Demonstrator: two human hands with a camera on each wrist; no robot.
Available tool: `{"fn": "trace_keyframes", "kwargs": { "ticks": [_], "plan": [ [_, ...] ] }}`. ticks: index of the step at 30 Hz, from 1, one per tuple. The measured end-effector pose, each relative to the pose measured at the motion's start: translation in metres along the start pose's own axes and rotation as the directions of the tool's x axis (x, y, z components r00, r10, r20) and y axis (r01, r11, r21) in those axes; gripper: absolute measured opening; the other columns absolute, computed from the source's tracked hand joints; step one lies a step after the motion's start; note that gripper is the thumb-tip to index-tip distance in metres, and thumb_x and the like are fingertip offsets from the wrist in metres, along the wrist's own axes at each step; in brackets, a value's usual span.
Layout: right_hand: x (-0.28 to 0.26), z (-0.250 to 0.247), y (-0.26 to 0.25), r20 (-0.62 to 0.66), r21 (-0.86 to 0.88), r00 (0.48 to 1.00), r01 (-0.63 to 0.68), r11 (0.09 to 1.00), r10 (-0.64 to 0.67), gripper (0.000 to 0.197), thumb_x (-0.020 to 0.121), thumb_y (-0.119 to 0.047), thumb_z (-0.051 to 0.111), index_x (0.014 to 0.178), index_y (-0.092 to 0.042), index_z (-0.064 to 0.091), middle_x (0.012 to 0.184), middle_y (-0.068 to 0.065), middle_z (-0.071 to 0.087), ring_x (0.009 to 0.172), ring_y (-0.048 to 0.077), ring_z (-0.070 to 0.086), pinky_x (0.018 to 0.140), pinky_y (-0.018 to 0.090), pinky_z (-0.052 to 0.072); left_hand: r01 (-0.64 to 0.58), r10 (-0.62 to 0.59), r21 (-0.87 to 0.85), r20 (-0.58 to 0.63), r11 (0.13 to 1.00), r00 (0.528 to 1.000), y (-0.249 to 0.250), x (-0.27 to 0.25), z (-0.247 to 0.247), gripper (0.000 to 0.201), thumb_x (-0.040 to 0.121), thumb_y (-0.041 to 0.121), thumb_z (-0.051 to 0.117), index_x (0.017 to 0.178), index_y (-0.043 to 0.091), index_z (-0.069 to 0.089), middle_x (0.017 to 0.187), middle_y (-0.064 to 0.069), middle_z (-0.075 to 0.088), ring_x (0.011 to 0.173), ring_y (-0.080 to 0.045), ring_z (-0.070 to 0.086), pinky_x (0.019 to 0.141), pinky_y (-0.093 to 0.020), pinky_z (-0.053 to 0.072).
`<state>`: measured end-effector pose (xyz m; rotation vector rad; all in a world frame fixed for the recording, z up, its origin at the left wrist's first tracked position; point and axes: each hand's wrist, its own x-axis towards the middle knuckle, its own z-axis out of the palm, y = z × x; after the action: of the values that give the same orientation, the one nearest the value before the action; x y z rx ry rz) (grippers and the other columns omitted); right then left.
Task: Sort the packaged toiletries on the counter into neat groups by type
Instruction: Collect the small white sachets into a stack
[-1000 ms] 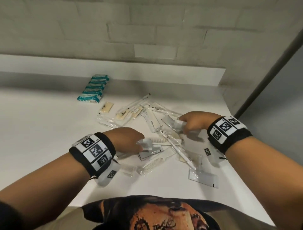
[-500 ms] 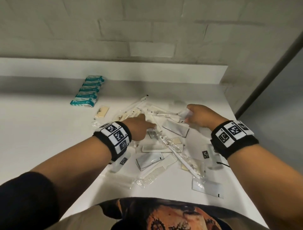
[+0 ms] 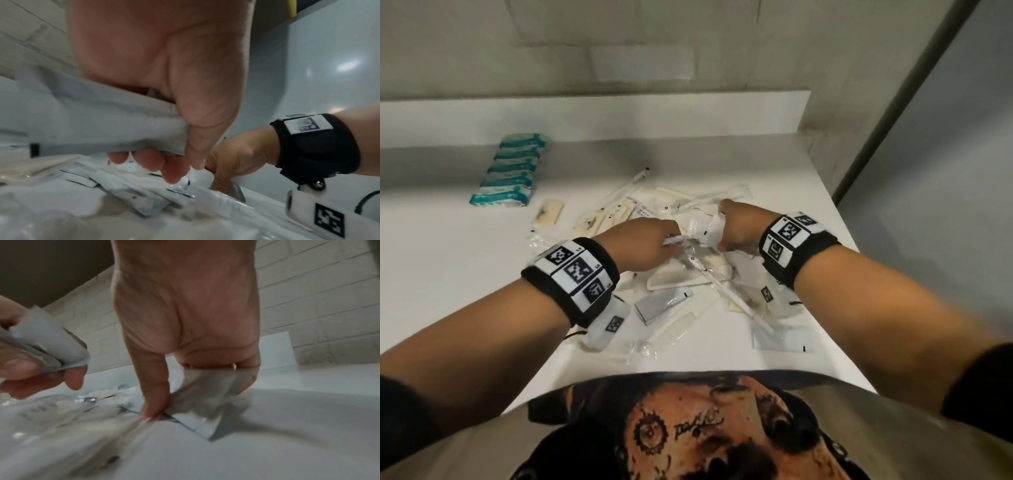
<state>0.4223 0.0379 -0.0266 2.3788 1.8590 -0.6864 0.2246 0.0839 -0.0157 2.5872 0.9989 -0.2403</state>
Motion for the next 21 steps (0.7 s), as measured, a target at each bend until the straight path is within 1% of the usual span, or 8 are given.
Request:
{"fn": "trace_keyframes", "kwargs": {
  "ticks": [5,8,10,13,15,17,19,21],
  "plan": [
    [-0.029,-0.008,0.017,-0.11,0.087,0.993,-0.022,0.996,0.032,0.047,0.088,-0.03,0.063,0.129,-0.01,0.053,0.133,0.01,0.056,0.117,0.026,0.054,0.085,0.025,0.04,-0.249,0.253,-0.059,0.057,0.967,0.966,0.035,-0.008,0.02,0.033,0.09,0.042,0.056,0.121,0.031,0.059,0.12,0.009,0.056,0.107,-0.016,0.057,0.092,-0.038,0.046],
    [-0.056,-0.022,0.039,-0.142,0.19,0.983,-0.086,0.978,0.115,0.037,0.087,-0.029,0.065,0.117,-0.01,0.06,0.118,0.009,0.062,0.098,0.025,0.057,0.077,0.026,0.041,-0.327,0.328,-0.046,0.22,0.944,0.918,0.057,-0.013,0.029,0.041,0.09,0.036,0.059,0.131,0.035,0.055,0.145,0.017,0.043,0.131,-0.009,0.043,0.108,-0.036,0.036],
    [-0.07,-0.025,0.054,-0.143,0.242,0.977,-0.123,0.963,0.16,0.038,0.084,-0.027,0.07,0.116,-0.01,0.061,0.114,0.009,0.063,0.09,0.024,0.056,0.074,0.027,0.043,-0.318,0.326,-0.073,0.275,0.945,0.905,0.062,-0.016,0.029,0.041,0.088,0.034,0.063,0.128,0.041,0.058,0.14,0.018,0.05,0.127,-0.008,0.047,0.107,-0.035,0.037],
    [-0.085,-0.022,0.066,-0.104,0.294,0.974,-0.165,0.942,0.203,0.037,0.081,-0.024,0.072,0.114,-0.01,0.063,0.11,0.01,0.066,0.087,0.024,0.058,0.07,0.027,0.046,-0.308,0.334,-0.143,0.228,0.941,0.915,0.059,-0.024,0.026,0.035,0.084,0.031,0.065,0.119,0.039,0.063,0.12,0.014,0.063,0.108,-0.01,0.057,0.096,-0.034,0.045],
    [-0.09,-0.017,0.064,-0.106,0.253,0.975,-0.166,0.953,0.197,0.031,0.082,-0.025,0.07,0.109,-0.011,0.064,0.107,0.009,0.066,0.089,0.025,0.058,0.071,0.026,0.043,-0.284,0.296,-0.134,0.08,0.95,0.952,0.052,-0.026,0.024,0.022,0.086,0.033,0.062,0.107,0.029,0.066,0.107,0.008,0.063,0.098,-0.014,0.059,0.085,-0.033,0.048],
    [-0.095,-0.016,0.052,-0.115,0.259,0.98,-0.129,0.957,0.163,0.028,0.081,-0.025,0.07,0.105,-0.012,0.065,0.102,0.008,0.066,0.086,0.024,0.058,0.069,0.026,0.041,-0.172,0.169,-0.045,-0.072,0.984,0.983,0.039,-0.027,0.019,0.011,0.086,0.036,0.061,0.092,0.027,0.059,0.097,0.005,0.059,0.087,-0.016,0.057,0.071,-0.03,0.044],
    [-0.099,-0.016,0.034,-0.03,0.328,0.998,-0.042,0.944,0.055,0.022,0.08,-0.021,0.072,0.098,-0.011,0.065,0.093,0.01,0.068,0.077,0.023,0.062,0.062,0.03,0.048,-0.004,0.007,0.066,-0.045,0.998,0.999,0.024,-0.028,0.017,0.024,0.081,0.039,0.067,0.095,0.027,0.051,0.096,0.004,0.052,0.084,-0.016,0.054,0.066,-0.028,0.039],
    [-0.103,-0.013,0.013,0.165,0.369,0.981,0.033,0.929,-0.101,0.015,0.079,-0.014,0.073,0.092,-0.013,0.067,0.085,0.01,0.071,0.072,0.025,0.066,0.06,0.034,0.053,0.11,-0.119,0.118,0.066,0.987,0.991,0.013,-0.031,0.019,0.046,0.073,0.045,0.073,0.108,0.025,0.05,0.099,0.004,0.046,0.087,-0.017,0.053,0.07,-0.03,0.043]
  ]
}}
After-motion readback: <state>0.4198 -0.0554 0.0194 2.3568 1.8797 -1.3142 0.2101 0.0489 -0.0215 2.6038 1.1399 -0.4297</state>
